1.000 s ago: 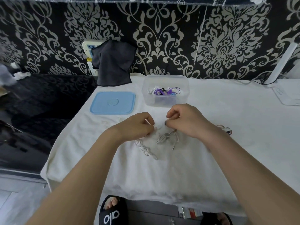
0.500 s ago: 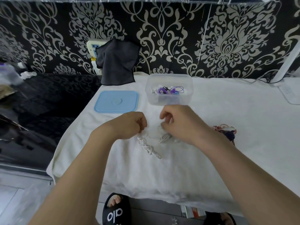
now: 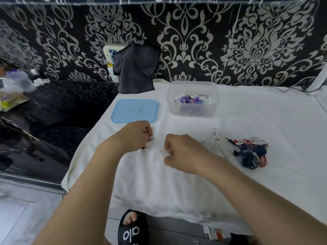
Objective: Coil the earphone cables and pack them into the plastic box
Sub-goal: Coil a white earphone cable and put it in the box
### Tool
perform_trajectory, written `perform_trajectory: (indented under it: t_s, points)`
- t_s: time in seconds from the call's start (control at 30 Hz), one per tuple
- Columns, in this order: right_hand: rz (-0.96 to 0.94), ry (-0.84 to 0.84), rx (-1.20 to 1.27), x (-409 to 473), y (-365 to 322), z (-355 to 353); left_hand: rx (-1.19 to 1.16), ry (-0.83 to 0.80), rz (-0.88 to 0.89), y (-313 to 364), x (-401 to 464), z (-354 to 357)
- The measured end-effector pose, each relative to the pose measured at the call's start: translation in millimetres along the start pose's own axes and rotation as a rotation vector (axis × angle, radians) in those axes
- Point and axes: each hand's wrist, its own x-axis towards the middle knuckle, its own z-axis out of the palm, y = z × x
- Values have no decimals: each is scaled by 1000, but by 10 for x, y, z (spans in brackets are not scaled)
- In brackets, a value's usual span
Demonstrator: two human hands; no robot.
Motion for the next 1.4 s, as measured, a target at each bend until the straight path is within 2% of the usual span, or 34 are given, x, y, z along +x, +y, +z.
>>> perform_trajectory:
  t_s: [0.07,0.2,0.33,0.4,0.57,0.73,0.93,1.4]
  points:
    - [93,-53,285,13,31,-144,-20,21,1,-18,10,-13]
    - [240,-150,1055,6,38,-366,-56,64,-10,-68,21,-69]
    - [220,-159,1330,55,57,-445,-156,235,-61,-131,23,-194]
    - [215,-146,1337,74,51,-460,-154,289,-58,-168,38,-238]
    - [205,-88,1223,128,27,-419,-22,243,-73,-294,77,-262]
    - [208,-63,1222,189,-20,-433,102,223,-82,-400,100,-242]
    - [217,-78,1203,224,-97,-430,71,145,-27,-484,144,-149]
    - [181,-95,1175,240,-51,-455,58,211,61,-459,108,-151]
